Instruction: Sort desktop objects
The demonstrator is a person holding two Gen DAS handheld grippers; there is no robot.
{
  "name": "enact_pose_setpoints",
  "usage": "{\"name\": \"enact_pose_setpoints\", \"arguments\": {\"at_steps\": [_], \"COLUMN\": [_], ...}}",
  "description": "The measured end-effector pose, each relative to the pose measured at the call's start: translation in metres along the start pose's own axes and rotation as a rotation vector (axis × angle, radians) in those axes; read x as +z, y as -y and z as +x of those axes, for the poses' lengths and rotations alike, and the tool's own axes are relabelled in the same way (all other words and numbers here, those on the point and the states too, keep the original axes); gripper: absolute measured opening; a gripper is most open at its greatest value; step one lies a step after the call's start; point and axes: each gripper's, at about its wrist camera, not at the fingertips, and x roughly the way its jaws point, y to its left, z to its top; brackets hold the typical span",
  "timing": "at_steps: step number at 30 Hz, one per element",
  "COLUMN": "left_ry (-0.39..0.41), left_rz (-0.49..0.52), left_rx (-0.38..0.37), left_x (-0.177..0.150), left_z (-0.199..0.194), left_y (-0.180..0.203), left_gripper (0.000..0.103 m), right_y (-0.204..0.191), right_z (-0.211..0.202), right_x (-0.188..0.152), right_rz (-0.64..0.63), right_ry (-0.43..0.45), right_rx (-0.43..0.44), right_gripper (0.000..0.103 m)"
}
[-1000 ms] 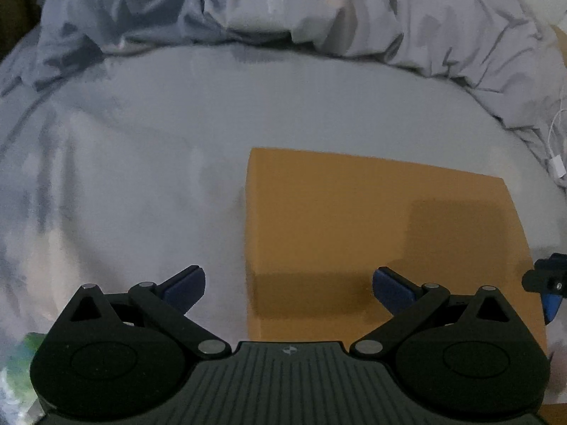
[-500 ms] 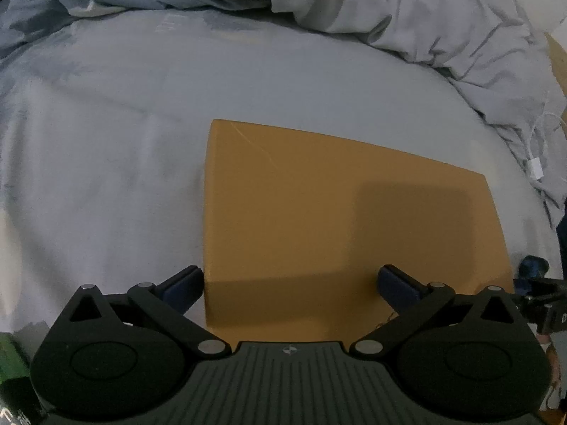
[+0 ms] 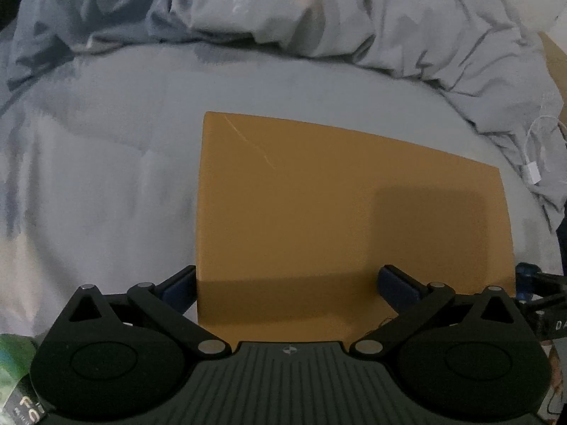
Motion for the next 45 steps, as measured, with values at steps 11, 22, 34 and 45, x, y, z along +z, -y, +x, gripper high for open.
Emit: {"name": "enact_pose_setpoints", "arguments": {"at_steps": [11, 22, 34, 45], "left_ry": [0.086, 0.21, 0.302, 0.38], "left_rz": [0.032, 0.067, 0.092, 0.162], "left_rx": [0.008, 0.015, 0.009, -0.008], "left_x": [0.002, 0.008, -0.009, -0.049], "left_z": [-0.055, -0.129, -0.217, -0.286], "left_y": [0.025, 0.061, 0.092, 0.132], "left_gripper": [0.103, 0.103, 0.103, 0.103], "right_y": [-0.015, -0.045, -0.075, -0.084], "right_z": [-0.055, -0.134, -0.234, -0.321], "right_x": [0.008, 0.008, -0.014, -0.064], "right_rz": [-0.001, -0.027, -0.056, -0.049], "right_ry": [0.101, 0.205, 0.3, 0.366], "right_rx": [-0.026, -0.026, -0.032, -0.045], "right_gripper": [0.103, 0.103, 0.103, 0.103]}}
